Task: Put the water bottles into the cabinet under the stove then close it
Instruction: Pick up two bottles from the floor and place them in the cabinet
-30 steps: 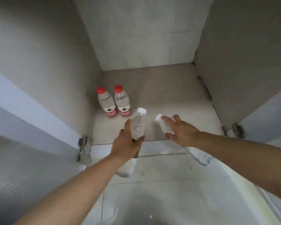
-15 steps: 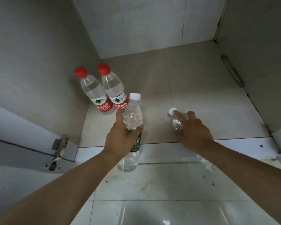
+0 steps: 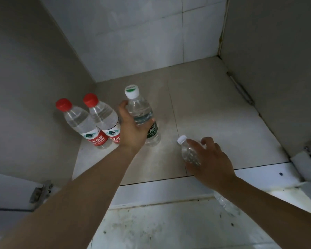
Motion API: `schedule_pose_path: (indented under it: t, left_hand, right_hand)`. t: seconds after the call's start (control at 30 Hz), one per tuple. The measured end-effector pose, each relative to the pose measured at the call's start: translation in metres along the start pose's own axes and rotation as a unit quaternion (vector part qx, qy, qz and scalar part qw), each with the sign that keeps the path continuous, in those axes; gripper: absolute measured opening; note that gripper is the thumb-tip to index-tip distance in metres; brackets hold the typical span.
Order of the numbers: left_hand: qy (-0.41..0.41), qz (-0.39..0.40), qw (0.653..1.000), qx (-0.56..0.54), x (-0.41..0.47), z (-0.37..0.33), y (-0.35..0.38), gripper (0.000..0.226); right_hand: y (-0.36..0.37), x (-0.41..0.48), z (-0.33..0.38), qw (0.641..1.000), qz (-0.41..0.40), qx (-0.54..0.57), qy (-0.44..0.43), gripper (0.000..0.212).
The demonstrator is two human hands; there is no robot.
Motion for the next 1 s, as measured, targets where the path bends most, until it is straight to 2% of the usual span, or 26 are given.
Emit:
schedule_pose_path:
  t: [0.27,0.43,0.53,0.73,0.83,1.0]
  left_hand:
    - [0.024,0.029,0.999,-0.022,-0.015,0.003,0.000,0.087]
    - [0.024,0.092,0.995,-0.029,-0.022,0.001,-0.004,0.082]
    - [0.012,0.111,0.993,-0.025,-0.018,-0.002,-0.003,0.083]
    - [0.003,0.084,0.996,0.000,-0.015,-0.006,0.003,0.084]
    - [0.009,0.085,0.996,0.014,-0.022,0.005,-0.003,0.087]
    - [-0.032,0.107,0.989,0.100,-0.040,0.036,-0.014,0.091]
  right_hand:
    - [0.003,-0.009,-0.005,0.996,0.037,0.043,0.067,0.063]
    - [-0.002,-0.003,-0.015,0.989,0.058,0.097,0.097,0.061]
    - [-0.026,0.009,-0.013,0.980,0.005,0.179,0.086,0.067]
    - [-0.089,0.059,0.010,0.948,-0.127,0.290,0.036,0.077]
    - [-0.090,0.071,0.009,0.930,-0.151,0.332,0.050,0.077]
    - [-0.077,0.075,0.001,0.931,-0.164,0.320,0.067,0.081]
Point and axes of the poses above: each hand's wrist, its own x-axis towards the middle knuckle, its own y-axis out of the palm, z = x × y, the point moved 7 cm from there along x, towards the middle knuckle, and after that the axes turned 10 degrees about -z, right-handed, at the moved point
